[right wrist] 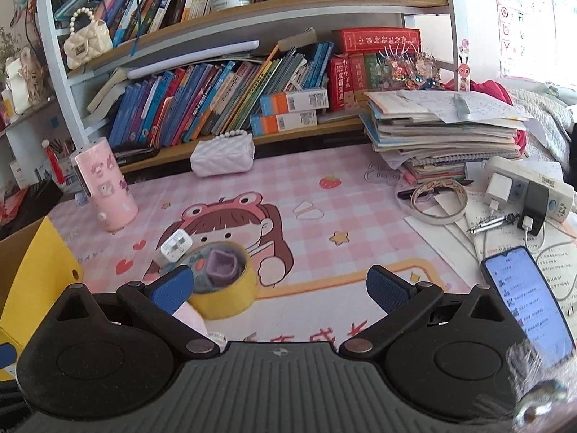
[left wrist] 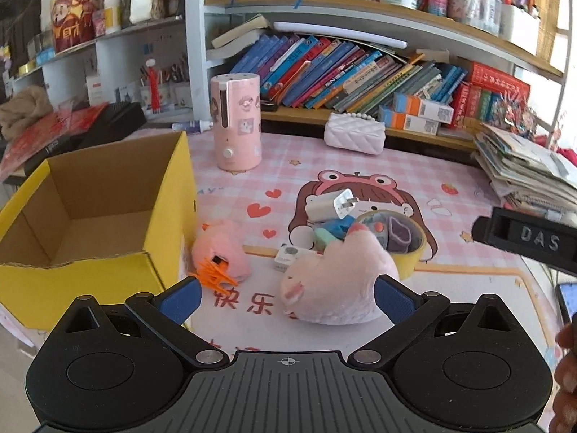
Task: Organize objects
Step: 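Move left tool to the pink plush pig while right tool nears the tape roll, then close left tool on the plush pig while right tool grasps the yellow tape roll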
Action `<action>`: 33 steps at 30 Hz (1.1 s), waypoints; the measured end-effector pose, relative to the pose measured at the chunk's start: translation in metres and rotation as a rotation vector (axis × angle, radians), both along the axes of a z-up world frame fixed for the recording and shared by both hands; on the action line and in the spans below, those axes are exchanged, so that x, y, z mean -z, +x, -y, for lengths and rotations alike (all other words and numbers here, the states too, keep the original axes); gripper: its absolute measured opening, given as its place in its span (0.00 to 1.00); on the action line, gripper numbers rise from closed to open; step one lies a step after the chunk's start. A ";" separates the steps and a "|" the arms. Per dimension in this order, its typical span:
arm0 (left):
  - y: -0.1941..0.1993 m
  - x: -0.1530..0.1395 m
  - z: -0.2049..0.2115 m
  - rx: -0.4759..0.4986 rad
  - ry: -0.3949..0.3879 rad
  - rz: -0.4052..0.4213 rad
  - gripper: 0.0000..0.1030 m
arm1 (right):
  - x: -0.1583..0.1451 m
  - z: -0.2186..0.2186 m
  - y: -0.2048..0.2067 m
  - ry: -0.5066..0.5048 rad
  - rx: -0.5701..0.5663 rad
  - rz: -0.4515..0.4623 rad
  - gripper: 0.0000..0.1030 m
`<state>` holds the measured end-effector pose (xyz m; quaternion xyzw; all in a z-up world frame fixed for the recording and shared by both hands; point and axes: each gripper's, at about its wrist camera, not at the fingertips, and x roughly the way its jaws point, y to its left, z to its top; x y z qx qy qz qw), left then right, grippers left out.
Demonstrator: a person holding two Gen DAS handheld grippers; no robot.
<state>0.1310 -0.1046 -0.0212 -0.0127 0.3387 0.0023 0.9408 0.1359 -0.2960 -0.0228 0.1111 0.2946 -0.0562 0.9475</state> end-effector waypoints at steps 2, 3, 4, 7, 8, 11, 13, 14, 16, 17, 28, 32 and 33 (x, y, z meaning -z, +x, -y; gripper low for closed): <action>0.005 0.001 0.005 0.007 -0.002 0.004 0.95 | 0.000 0.004 0.002 0.000 -0.003 0.005 1.00; 0.008 0.002 0.008 0.012 -0.005 0.001 0.95 | 0.000 0.006 0.004 0.001 -0.005 0.006 1.00; 0.011 0.003 0.011 0.017 -0.009 -0.004 0.95 | 0.000 0.009 0.006 0.001 -0.005 0.008 1.00; 0.023 0.010 0.020 0.033 -0.010 -0.023 0.95 | 0.000 0.016 0.010 0.007 -0.010 0.013 1.00; 0.028 0.013 0.023 0.039 -0.009 -0.037 0.95 | 0.000 0.019 0.012 0.010 -0.014 0.015 1.00; 0.040 0.022 0.033 0.044 -0.001 -0.079 0.95 | 0.002 0.025 0.015 0.013 -0.030 0.011 1.00; 0.049 0.029 0.041 0.049 0.006 -0.117 0.95 | 0.004 0.028 0.019 0.010 -0.044 0.000 1.00; 0.054 0.032 0.044 0.054 0.007 -0.131 0.96 | 0.005 0.030 0.021 0.009 -0.051 -0.007 1.00; 0.062 0.040 0.050 0.054 0.028 -0.157 0.96 | 0.008 0.033 0.025 0.012 -0.063 -0.025 1.00; 0.066 0.043 0.052 0.049 0.042 -0.167 0.96 | 0.009 0.034 0.027 0.016 -0.071 -0.037 1.00; 0.081 0.047 0.047 0.056 0.049 -0.172 0.82 | 0.020 0.034 0.051 0.016 -0.116 -0.084 1.00; 0.073 0.040 0.029 0.051 0.030 -0.194 0.81 | 0.024 0.020 0.067 -0.014 -0.179 -0.098 1.00; 0.069 0.039 0.026 0.050 0.032 -0.197 0.81 | 0.026 0.015 0.073 -0.027 -0.203 -0.105 1.00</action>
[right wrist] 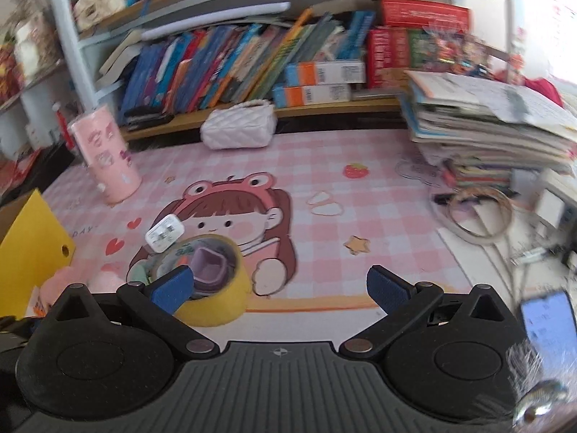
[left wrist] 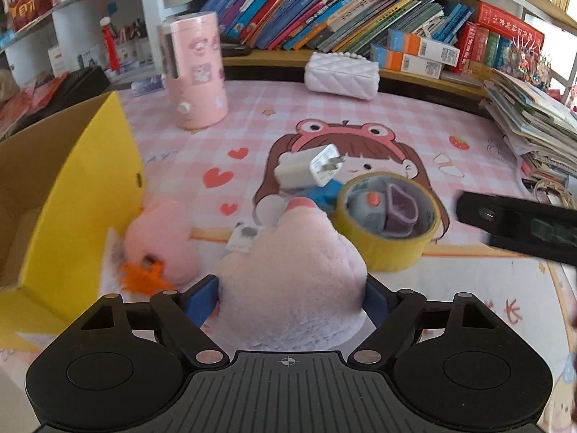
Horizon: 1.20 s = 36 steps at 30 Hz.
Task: Organize objects
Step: 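Close left tool on the plush pig while right tool grasps the yellow tape roll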
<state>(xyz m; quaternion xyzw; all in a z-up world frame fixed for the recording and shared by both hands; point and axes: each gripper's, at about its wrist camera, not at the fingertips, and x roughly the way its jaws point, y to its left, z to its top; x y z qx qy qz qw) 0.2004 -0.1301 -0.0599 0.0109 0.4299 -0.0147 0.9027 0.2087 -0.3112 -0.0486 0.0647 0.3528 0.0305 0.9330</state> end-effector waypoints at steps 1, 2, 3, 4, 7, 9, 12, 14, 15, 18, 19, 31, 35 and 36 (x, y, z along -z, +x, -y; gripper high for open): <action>-0.004 -0.002 -0.003 0.002 0.001 -0.002 0.81 | 0.002 -0.006 0.007 -0.016 -0.035 -0.011 1.00; -0.008 -0.003 -0.006 0.003 0.002 -0.002 0.81 | 0.005 -0.012 0.014 -0.032 -0.074 -0.023 1.00; -0.011 -0.005 -0.008 0.004 0.005 0.003 0.81 | 0.007 -0.019 0.021 -0.046 -0.115 -0.034 1.00; -0.014 -0.007 -0.010 0.004 0.011 0.012 0.81 | 0.010 -0.025 0.026 -0.059 -0.155 -0.046 1.00; -0.021 -0.012 -0.014 0.001 0.028 0.033 0.81 | 0.021 -0.047 0.039 -0.120 -0.266 -0.065 1.00; -0.026 -0.014 -0.017 -0.004 0.035 0.039 0.81 | 0.028 -0.060 0.044 -0.160 -0.311 -0.069 1.00; -0.032 -0.016 -0.022 -0.016 0.034 0.042 0.81 | 0.036 -0.071 0.049 -0.205 -0.329 -0.068 0.98; -0.034 -0.017 -0.023 -0.018 0.034 0.044 0.81 | 0.040 -0.073 0.052 -0.218 -0.322 -0.070 0.97; -0.036 -0.017 -0.023 -0.017 0.033 0.046 0.81 | 0.041 -0.073 0.053 -0.217 -0.320 -0.073 0.97; -0.040 -0.018 -0.023 -0.013 0.030 0.055 0.81 | 0.045 -0.071 0.058 -0.193 -0.318 -0.081 0.87; -0.041 -0.019 -0.023 -0.012 0.030 0.058 0.81 | 0.045 -0.071 0.059 -0.188 -0.318 -0.080 0.87; -0.054 -0.029 -0.030 -0.012 -0.009 0.120 0.81 | -0.007 -0.050 0.017 -0.110 -0.185 0.067 0.86; -0.060 -0.034 -0.035 0.012 -0.028 0.152 0.81 | -0.016 -0.040 -0.004 -0.103 -0.091 0.095 0.86; -0.061 -0.035 -0.035 0.019 -0.032 0.157 0.81 | -0.018 -0.040 -0.009 -0.103 -0.070 0.099 0.86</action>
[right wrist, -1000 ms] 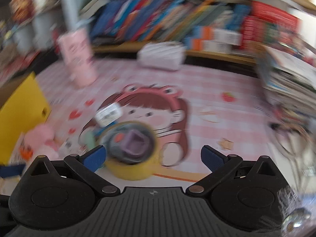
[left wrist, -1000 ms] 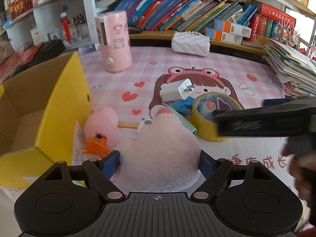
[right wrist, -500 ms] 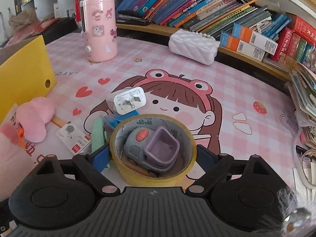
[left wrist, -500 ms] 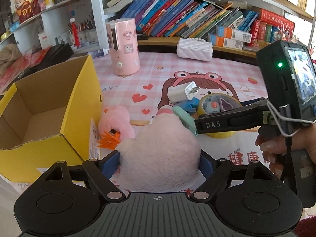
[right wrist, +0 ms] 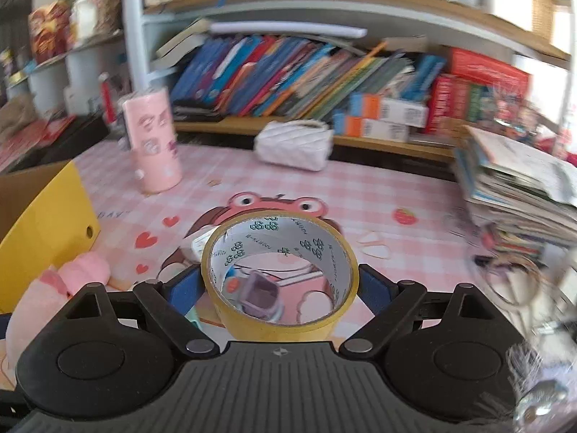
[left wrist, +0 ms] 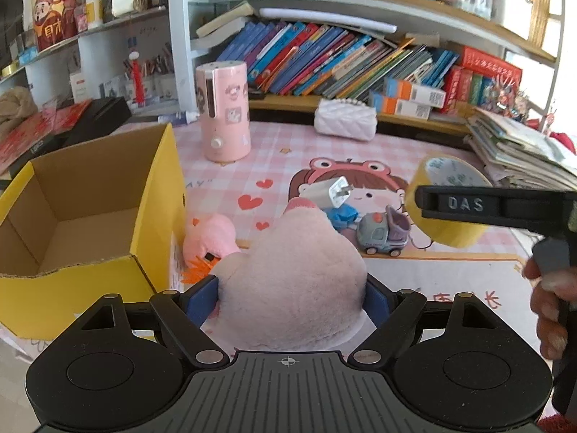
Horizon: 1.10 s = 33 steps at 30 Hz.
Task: Organize objects
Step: 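Close left tool on the plush pig while right tool grasps the yellow tape roll, then carry the pig in left tool while right tool carries the roll over the box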
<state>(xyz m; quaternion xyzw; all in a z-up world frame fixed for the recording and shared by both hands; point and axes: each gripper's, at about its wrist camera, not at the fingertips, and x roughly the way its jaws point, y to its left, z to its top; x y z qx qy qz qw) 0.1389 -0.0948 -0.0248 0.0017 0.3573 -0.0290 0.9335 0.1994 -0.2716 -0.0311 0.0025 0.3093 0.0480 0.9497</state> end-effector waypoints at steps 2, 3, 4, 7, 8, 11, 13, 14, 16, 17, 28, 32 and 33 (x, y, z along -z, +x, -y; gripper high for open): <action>-0.004 -0.003 -0.002 0.020 -0.009 0.017 0.81 | -0.003 0.001 -0.011 0.001 0.029 0.011 0.86; -0.006 -0.004 -0.004 0.028 -0.013 0.024 0.81 | -0.005 0.000 -0.017 -0.001 0.039 0.022 0.86; -0.009 -0.005 -0.006 0.037 -0.018 0.031 0.81 | -0.008 -0.001 -0.023 -0.007 0.045 0.034 0.86; -0.018 -0.009 -0.011 0.066 -0.029 0.054 0.81 | -0.015 -0.009 -0.041 -0.032 0.060 0.071 0.86; -0.023 -0.010 -0.014 0.075 -0.033 0.060 0.81 | -0.017 -0.012 -0.048 -0.037 0.065 0.083 0.86; -0.036 -0.013 -0.025 0.093 -0.044 0.077 0.81 | -0.021 -0.022 -0.067 -0.050 0.072 0.097 0.86; -0.044 -0.015 -0.034 0.094 -0.052 0.088 0.81 | -0.022 -0.031 -0.077 -0.056 0.071 0.096 0.86; -0.049 -0.016 -0.039 0.093 -0.056 0.093 0.81 | -0.023 -0.036 -0.083 -0.060 0.071 0.095 0.86; -0.058 -0.016 -0.051 0.083 -0.063 0.097 0.81 | -0.023 -0.047 -0.095 -0.067 0.067 0.092 0.86; -0.063 -0.016 -0.058 0.073 -0.067 0.096 0.81 | -0.024 -0.054 -0.102 -0.070 0.064 0.090 0.86; -0.115 -0.013 -0.143 -0.077 -0.106 0.063 0.81 | -0.020 -0.135 -0.165 -0.064 -0.056 0.018 0.86; -0.134 -0.012 -0.173 -0.129 -0.101 0.057 0.81 | -0.014 -0.169 -0.185 -0.053 -0.121 -0.018 0.86; -0.139 -0.011 -0.180 -0.141 -0.098 0.055 0.81 | -0.012 -0.176 -0.188 -0.051 -0.134 -0.025 0.86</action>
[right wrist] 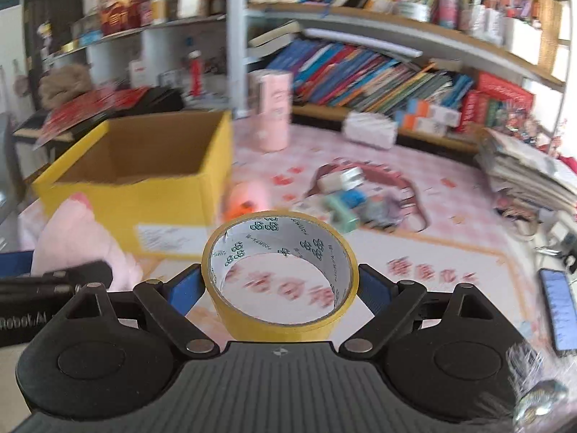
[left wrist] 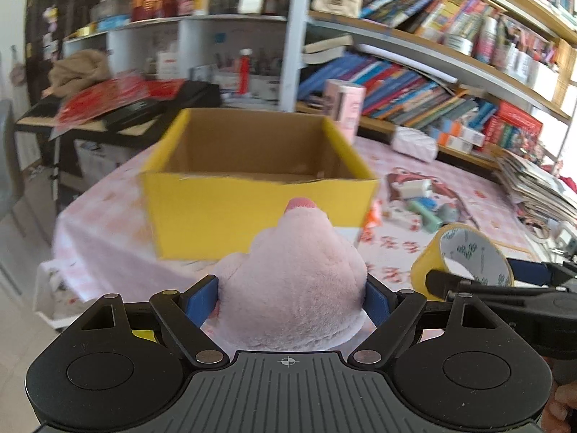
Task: Organize objects
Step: 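Carry the pig in left tool while right tool carries the roll over the box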
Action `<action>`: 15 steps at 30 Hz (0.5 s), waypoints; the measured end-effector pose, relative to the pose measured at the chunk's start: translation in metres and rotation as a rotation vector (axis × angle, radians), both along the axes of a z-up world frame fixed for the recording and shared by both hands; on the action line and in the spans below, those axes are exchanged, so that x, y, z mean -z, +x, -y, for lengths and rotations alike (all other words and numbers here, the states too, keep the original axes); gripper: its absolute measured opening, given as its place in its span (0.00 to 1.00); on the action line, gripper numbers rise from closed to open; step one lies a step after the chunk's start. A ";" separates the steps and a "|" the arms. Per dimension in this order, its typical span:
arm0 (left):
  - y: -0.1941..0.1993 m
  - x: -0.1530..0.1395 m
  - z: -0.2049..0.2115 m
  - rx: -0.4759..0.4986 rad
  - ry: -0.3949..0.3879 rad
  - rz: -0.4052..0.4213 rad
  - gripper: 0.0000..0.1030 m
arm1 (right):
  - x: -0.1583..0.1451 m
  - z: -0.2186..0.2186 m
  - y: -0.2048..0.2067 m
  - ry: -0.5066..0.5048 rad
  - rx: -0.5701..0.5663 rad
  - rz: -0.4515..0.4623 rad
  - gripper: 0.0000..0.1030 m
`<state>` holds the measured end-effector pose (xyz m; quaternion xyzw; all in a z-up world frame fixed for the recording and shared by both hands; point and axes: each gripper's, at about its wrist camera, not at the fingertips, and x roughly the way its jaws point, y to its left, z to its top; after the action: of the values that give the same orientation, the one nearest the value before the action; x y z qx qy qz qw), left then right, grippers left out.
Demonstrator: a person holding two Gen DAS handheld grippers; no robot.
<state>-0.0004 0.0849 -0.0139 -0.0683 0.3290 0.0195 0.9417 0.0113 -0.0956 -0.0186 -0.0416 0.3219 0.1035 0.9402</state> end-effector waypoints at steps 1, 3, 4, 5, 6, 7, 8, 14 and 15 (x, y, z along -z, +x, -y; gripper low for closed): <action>-0.005 0.000 -0.007 -0.013 0.001 -0.001 0.81 | 0.001 -0.008 -0.003 0.002 -0.015 -0.010 0.86; -0.014 0.001 -0.021 -0.040 0.004 -0.001 0.81 | 0.005 -0.024 -0.010 0.010 -0.045 -0.036 0.86; -0.018 0.000 -0.027 -0.054 0.006 0.001 0.81 | 0.006 -0.030 -0.012 0.011 -0.059 -0.047 0.86; -0.022 0.000 -0.034 -0.068 0.008 0.003 0.81 | 0.008 -0.038 -0.015 0.013 -0.075 -0.061 0.86; -0.027 -0.001 -0.040 -0.079 0.010 0.006 0.81 | 0.010 -0.046 -0.017 0.014 -0.088 -0.073 0.86; -0.030 -0.001 -0.046 -0.090 0.012 0.009 0.81 | 0.010 -0.050 -0.019 0.016 -0.098 -0.081 0.86; -0.033 -0.002 -0.051 -0.097 0.013 0.012 0.81 | 0.012 -0.057 -0.021 0.018 -0.111 -0.091 0.86; -0.042 -0.004 -0.065 -0.103 0.017 0.028 0.81 | 0.013 -0.081 -0.031 0.017 -0.149 -0.110 0.86; -0.043 -0.004 -0.067 -0.099 0.017 0.032 0.81 | 0.013 -0.083 -0.031 0.016 -0.151 -0.112 0.86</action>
<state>-0.0437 0.1519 -0.0098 -0.0770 0.3101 0.0679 0.9451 -0.0200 -0.0123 -0.0313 -0.0523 0.3690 0.1790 0.9105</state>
